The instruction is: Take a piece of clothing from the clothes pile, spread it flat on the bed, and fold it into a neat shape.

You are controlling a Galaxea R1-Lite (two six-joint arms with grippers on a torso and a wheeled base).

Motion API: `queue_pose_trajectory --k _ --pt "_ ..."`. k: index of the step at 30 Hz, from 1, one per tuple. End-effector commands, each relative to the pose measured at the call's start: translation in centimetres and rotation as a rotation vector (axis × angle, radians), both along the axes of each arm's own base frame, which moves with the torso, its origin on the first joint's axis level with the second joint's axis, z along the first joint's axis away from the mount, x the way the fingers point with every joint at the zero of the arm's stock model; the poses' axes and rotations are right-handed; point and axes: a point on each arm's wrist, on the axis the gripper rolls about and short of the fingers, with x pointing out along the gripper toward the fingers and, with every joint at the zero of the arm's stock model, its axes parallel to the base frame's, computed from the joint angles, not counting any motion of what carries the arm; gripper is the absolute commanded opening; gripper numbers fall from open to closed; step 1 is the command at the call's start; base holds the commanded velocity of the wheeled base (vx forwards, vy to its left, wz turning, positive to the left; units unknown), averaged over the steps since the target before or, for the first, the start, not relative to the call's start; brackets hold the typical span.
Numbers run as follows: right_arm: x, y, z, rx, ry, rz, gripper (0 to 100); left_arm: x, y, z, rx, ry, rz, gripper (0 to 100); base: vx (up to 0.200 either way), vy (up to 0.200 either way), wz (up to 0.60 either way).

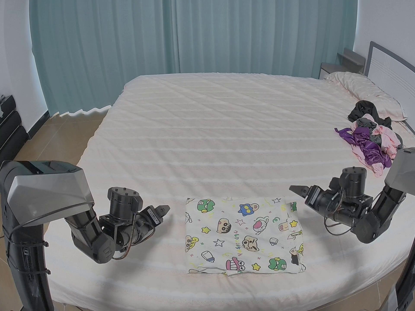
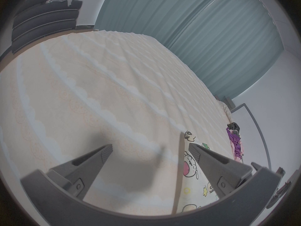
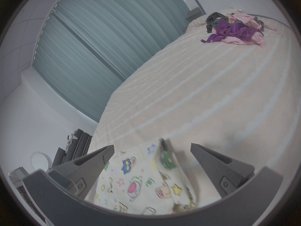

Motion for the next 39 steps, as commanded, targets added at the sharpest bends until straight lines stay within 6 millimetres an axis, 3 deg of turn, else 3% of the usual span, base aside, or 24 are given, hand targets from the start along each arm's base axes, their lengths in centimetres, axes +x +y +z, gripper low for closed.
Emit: queue_pose_trajectory --k 1,3,11,25,35,36,39 --pt "2.3 2.7 3.2 0.011 -0.087 0.033 100 -0.7 0.4 0.1 -0.028 0.002 0.018 100 0.0 0.0 0.0" --pt "2.5 4.0 3.1 0.003 -0.077 0.051 100 -0.8 0.3 0.0 -0.026 0.005 0.017 100 0.0 0.0 0.0" --pt "2.7 6.0 0.3 -0.019 -0.012 0.099 100 -1.1 0.2 -0.2 -0.031 0.019 0.018 100 0.0 0.0 0.0" --pt "3.8 5.4 -3.9 -0.062 0.081 0.057 100 -1.2 0.2 -0.3 -0.031 0.024 0.014 100 0.0 0.0 0.0" --pt "4.6 5.5 -4.4 -0.066 0.076 0.052 100 -1.1 0.1 -0.4 -0.031 0.024 0.014 100 0.0 0.0 0.0" --pt "4.6 5.5 -4.4 -0.067 0.076 0.05 0 -1.2 0.2 -0.4 -0.031 0.025 0.014 100 0.0 0.0 0.0" --pt "4.7 5.3 -4.4 -0.074 0.074 0.036 0 -1.2 0.2 -0.4 -0.031 0.025 0.016 100 0.0 0.0 0.0"
